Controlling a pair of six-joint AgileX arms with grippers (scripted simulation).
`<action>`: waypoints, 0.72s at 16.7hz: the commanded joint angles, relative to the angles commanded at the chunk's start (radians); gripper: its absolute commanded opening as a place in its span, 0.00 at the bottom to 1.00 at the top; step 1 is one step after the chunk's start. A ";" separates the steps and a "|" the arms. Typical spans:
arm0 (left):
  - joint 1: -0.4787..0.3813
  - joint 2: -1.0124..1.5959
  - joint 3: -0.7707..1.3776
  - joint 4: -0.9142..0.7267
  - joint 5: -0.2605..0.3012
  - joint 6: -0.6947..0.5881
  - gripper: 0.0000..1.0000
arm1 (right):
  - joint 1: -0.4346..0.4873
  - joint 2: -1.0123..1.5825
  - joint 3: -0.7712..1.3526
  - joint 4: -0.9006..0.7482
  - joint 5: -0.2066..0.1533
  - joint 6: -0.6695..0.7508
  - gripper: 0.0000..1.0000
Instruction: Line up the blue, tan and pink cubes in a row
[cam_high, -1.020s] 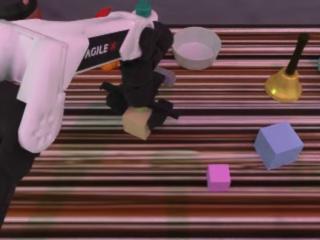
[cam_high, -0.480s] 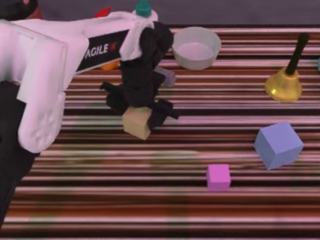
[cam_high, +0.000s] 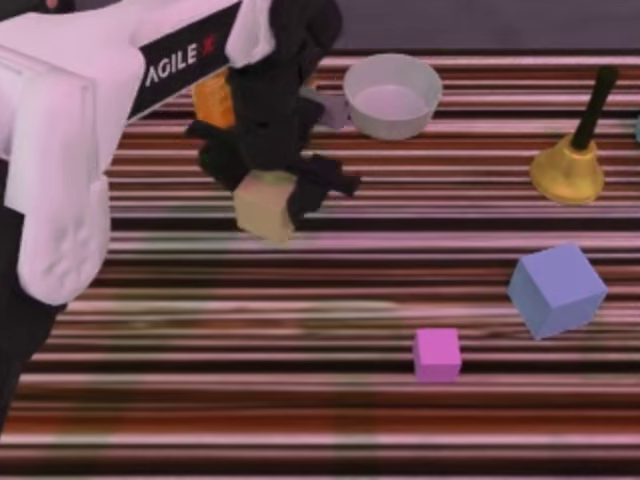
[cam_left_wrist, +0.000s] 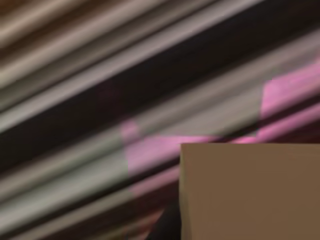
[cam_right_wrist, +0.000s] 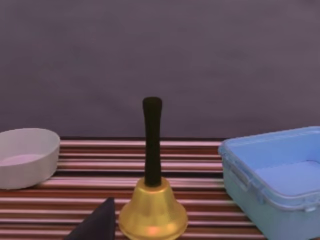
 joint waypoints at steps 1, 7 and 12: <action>0.002 -0.006 0.013 -0.015 0.000 0.000 0.00 | 0.000 0.000 0.000 0.000 0.000 0.000 1.00; -0.011 -0.009 0.010 -0.016 -0.001 -0.012 0.00 | 0.000 0.000 0.000 0.000 0.000 0.000 1.00; -0.097 -0.075 -0.078 0.007 -0.007 -0.222 0.00 | 0.000 0.000 0.000 0.000 0.000 0.000 1.00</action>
